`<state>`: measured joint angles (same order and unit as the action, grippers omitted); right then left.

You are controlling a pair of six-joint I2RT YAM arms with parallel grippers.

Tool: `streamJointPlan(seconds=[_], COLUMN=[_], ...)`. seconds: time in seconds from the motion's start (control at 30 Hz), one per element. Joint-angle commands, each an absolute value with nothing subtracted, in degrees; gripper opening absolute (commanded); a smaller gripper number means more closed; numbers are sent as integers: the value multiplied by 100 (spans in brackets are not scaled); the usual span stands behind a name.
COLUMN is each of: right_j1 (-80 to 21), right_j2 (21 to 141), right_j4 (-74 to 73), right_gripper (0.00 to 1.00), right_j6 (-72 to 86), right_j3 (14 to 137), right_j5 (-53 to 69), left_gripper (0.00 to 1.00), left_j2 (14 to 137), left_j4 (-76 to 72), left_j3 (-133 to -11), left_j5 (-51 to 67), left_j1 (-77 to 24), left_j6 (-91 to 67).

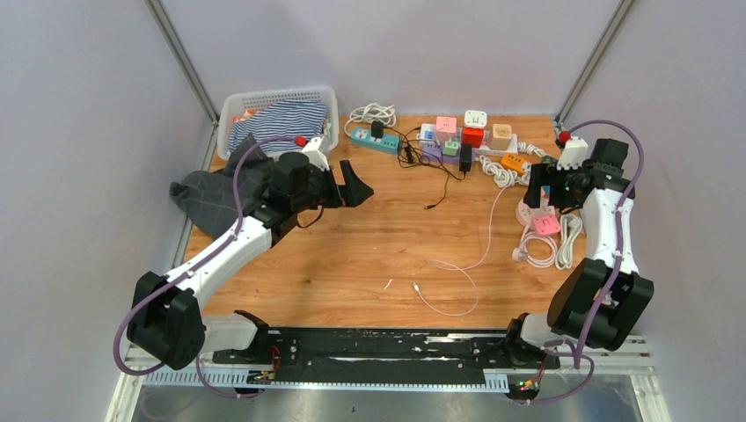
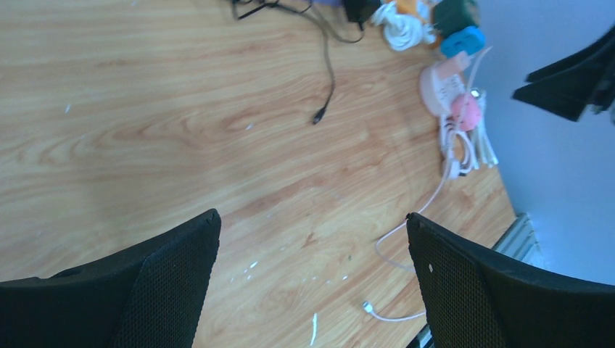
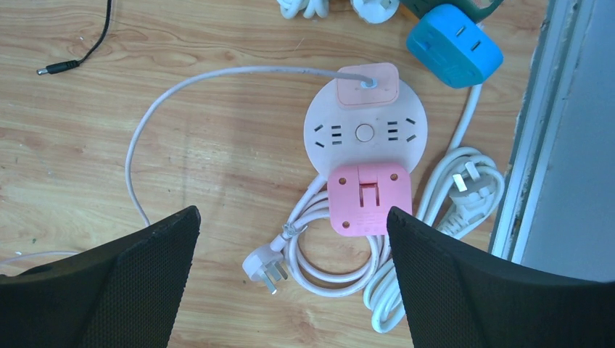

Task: Pull the plug off the socket
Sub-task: Move the socket to the center of the board.

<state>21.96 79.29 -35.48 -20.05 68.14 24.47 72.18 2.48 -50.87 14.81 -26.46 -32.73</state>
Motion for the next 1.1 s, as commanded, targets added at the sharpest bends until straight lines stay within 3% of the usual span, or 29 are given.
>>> streamJointPlan(seconds=[0.0,0.2,0.4,0.6,0.8,1.07], right_j1=[2517,2697,2707,2707,2725,2725], right_j2=[7856,7694,7754,7281,6787,6736], right_j4=[-3737,-3781,-4085,-3682,-3135,-2951], right_gripper=[100,100,100,100,100,99], right_j6=[-2215,-2449,-2278,-2666,-2750,-2884], right_j3=[6538,6235,6481,5712,4881,4696], right_j5=[3043,3422,3533,3400,3410,3345], left_gripper=[100,100,100,100,100,100], left_j2=[7259,7745,7867,8494,8849,9026], left_j4=[-665,-677,-918,-927,-923,-920], left_j3=[-5190,-5810,-6242,-6830,-6977,-6941], left_j5=[2072,2545,1999,2221,2240,2151], left_j1=[-2751,-2914,-3581,-3695,-3819,-4025], left_j6=[-3145,-3151,-2760,-2926,-3210,-3170])
